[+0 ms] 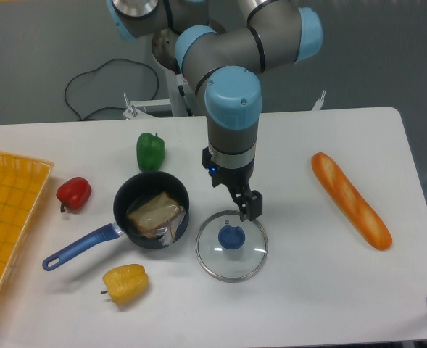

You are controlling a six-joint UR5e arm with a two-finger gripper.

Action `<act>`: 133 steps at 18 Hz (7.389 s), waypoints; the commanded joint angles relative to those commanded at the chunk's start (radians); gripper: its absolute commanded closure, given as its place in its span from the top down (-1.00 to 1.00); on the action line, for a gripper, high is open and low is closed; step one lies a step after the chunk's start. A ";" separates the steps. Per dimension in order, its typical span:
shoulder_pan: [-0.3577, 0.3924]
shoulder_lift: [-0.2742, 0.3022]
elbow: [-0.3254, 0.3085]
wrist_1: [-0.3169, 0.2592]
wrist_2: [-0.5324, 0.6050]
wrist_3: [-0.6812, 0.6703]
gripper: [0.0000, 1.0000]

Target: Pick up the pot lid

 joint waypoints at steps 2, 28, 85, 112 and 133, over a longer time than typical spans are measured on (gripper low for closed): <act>-0.003 0.000 -0.009 0.002 0.002 0.000 1.00; 0.032 -0.110 -0.038 0.092 0.014 -0.054 1.00; 0.025 -0.259 -0.057 0.221 -0.069 -0.632 1.00; 0.028 -0.255 -0.046 0.204 -0.071 -0.589 -0.14; 0.038 -0.132 0.090 0.032 -0.130 -0.399 -0.15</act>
